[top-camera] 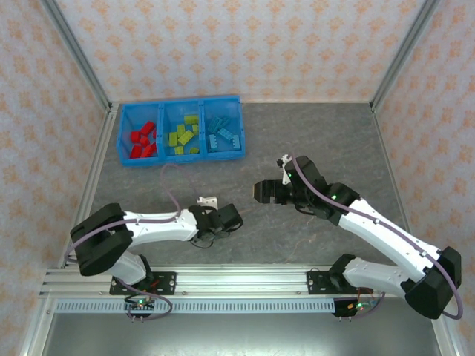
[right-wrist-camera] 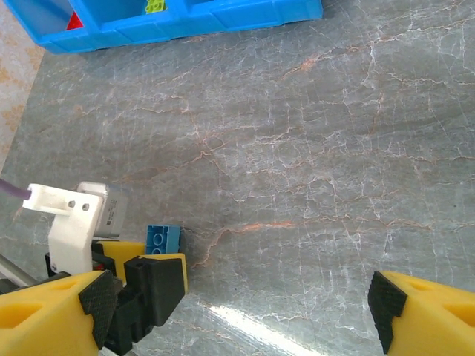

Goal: Sort the legos into containers by color

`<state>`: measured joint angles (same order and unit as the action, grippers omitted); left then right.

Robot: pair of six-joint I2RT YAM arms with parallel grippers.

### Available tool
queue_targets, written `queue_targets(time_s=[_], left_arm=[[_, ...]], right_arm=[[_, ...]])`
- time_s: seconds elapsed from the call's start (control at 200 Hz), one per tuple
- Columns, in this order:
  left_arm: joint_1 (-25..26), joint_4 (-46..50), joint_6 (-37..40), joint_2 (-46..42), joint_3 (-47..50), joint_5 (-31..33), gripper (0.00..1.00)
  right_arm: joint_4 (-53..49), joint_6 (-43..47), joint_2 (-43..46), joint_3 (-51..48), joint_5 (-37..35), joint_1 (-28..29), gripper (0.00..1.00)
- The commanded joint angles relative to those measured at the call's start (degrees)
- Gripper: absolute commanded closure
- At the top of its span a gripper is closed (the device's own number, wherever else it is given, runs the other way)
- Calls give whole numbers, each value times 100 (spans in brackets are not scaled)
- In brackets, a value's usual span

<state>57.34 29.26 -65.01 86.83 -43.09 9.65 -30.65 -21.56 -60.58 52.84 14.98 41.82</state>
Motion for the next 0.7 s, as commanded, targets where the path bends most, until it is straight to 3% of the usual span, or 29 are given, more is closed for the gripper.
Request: queue_targets(time_s=[0.0, 0.135, 0.2, 0.305, 0.46, 0.555, 0.696], left_arm=[[-7, -7, -156, 247, -117, 126, 55], [-9, -123, -120, 256, -132, 91, 75], [-20, -123, -29, 10, -211, 242, 80], [-226, -68, 437, -502, -502, 536, 82], [-1053, -97, 1425, -764, -1344, 709, 84], [-1546, -183, 1973, -525, -2011, 929, 85], [-2306, -588, 2481, 344, -3035, 658, 86]], right_arm=[[-104, -125, 114, -59, -70, 14, 10], [-114, -179, 210, -72, 17, 10, 10], [-53, -167, 256, -72, 172, 19, 10], [86, -195, 309, -26, 533, 19, 10], [298, -374, 520, -29, 589, 28, 10], [434, -497, 679, -113, 439, 28, 9], [485, -594, 749, -197, 312, 28, 9]])
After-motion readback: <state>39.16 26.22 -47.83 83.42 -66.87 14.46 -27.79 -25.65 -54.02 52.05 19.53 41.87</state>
